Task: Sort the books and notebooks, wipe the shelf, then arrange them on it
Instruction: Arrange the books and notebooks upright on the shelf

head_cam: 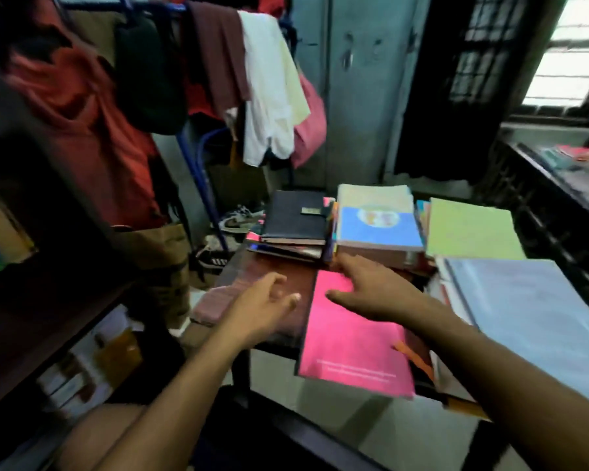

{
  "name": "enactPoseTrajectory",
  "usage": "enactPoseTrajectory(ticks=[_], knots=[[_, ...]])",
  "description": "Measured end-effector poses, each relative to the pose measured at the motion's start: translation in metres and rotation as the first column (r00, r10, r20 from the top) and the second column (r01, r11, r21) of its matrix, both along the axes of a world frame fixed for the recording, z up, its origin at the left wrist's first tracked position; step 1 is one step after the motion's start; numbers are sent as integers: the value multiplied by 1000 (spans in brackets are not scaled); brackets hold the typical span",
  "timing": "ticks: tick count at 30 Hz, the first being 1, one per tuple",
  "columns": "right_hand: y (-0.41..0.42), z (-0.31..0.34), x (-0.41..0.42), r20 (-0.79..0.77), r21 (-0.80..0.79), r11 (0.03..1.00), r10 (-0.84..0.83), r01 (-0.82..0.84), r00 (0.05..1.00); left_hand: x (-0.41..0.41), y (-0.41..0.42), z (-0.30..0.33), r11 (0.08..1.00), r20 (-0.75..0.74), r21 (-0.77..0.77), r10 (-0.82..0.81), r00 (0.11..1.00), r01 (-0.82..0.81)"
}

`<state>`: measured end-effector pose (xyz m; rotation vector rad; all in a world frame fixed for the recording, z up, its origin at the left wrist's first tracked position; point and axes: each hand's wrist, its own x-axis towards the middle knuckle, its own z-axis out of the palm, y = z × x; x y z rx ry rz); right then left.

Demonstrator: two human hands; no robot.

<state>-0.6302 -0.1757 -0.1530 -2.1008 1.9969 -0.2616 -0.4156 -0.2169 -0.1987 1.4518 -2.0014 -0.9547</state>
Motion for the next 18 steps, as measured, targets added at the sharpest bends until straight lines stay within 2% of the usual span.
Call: enactPoseTrajectory(ticks=[2, 4, 7, 9, 11, 12, 16, 18], knots=[[17, -17, -25, -244, 160, 973, -124, 166, 962, -19, 6, -19, 995, 111, 79, -76, 991, 68], [27, -36, -36, -356, 304, 921, -127, 243, 926, -34, 18, -32, 986, 133, 136, -119, 984, 101], [29, -52, -29, -335, 409, 883, -88, 229, 938, -44, 31, -45, 991, 88, 124, -70, 994, 58], [27, -52, -19, -313, 433, 882, -46, 186, 949, -44, 36, -50, 983, -62, 180, 43, 997, -31], [25, -50, -6, -277, 446, 885, -7, 135, 961, -38, 42, -50, 942, -233, 317, 187, 954, -107], [25, -50, -2, -252, 438, 893, 8, 107, 968, -34, 43, -48, 932, -256, 337, 228, 939, -134], [18, -48, 39, -170, 414, 909, 136, -54, 976, 16, 49, -41, 898, -392, 388, 364, 845, -207], [9, -45, 71, -87, 389, 908, 207, -158, 975, 51, 57, -32, 902, -422, 347, 394, 817, -256]])
